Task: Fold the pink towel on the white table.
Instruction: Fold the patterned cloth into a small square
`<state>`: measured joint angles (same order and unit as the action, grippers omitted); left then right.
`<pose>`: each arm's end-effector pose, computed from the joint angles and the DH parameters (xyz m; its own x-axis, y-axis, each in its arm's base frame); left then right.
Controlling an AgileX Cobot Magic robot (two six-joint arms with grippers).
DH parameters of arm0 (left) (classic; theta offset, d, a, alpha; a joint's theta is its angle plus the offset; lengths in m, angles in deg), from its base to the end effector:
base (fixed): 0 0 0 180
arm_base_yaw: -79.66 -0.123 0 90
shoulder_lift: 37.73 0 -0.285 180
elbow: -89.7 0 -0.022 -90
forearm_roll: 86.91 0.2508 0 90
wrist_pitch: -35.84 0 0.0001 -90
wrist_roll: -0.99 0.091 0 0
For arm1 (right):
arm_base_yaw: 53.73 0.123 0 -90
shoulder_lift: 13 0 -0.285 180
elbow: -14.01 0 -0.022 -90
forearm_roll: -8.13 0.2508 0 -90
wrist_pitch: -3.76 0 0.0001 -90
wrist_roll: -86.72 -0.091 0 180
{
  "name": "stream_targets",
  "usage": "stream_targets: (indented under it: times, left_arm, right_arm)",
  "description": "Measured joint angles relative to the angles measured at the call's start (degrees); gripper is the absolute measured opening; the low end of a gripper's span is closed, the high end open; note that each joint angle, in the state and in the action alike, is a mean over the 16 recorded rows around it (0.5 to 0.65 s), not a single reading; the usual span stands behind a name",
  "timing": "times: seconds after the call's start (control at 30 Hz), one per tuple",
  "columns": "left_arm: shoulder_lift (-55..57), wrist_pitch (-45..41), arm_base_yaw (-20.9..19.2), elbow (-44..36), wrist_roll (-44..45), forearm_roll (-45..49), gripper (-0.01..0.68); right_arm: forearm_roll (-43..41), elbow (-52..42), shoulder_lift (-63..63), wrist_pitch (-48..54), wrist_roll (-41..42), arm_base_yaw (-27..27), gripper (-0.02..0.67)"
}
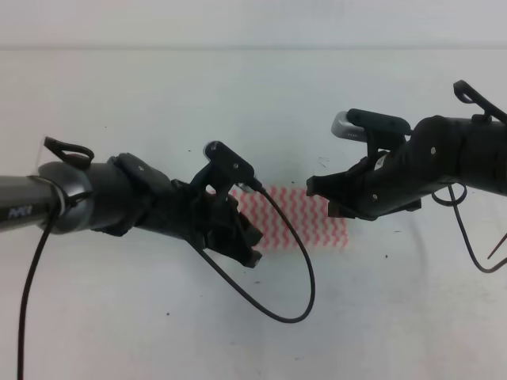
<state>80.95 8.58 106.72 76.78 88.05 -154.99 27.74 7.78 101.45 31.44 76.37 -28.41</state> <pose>0.3288 -0.2115 0.1576 -0.4231 0.5873 -0.6900 0.8558 0.5091 -0.0914 0.3499 0.1813 0.1980 -0.9034 0.0833 -0.4207 -0.0872 0.9248 0.3703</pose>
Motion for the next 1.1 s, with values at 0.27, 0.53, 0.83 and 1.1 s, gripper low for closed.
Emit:
stream_targets:
  times: [0.27, 0.53, 0.83, 1.1]
  left_arm:
    - [-0.79, 1.42, -0.07, -0.01, -6.37, 6.44, 0.000]
    - [-2.58, 1.76, -0.49, -0.05, -13.21, 13.18, 0.000]
    - [-1.96, 1.05, -0.93, -0.06, -21.35, 21.19, 0.000]
    - [-1.86, 1.20, -0.96, -0.09, -22.73, 23.29, 0.000]
  right_arm:
    - [-0.03, -0.01, 0.04, 0.00, 0.14, 0.02, -0.002]
    - [-0.05, -0.01, 0.04, 0.01, 0.30, 0.02, -0.002]
    - [-0.02, 0.00, 0.00, -0.11, 0.37, 0.00, -0.002]
    - [-0.06, -0.02, 0.07, -0.15, 0.43, 0.03, -0.002]
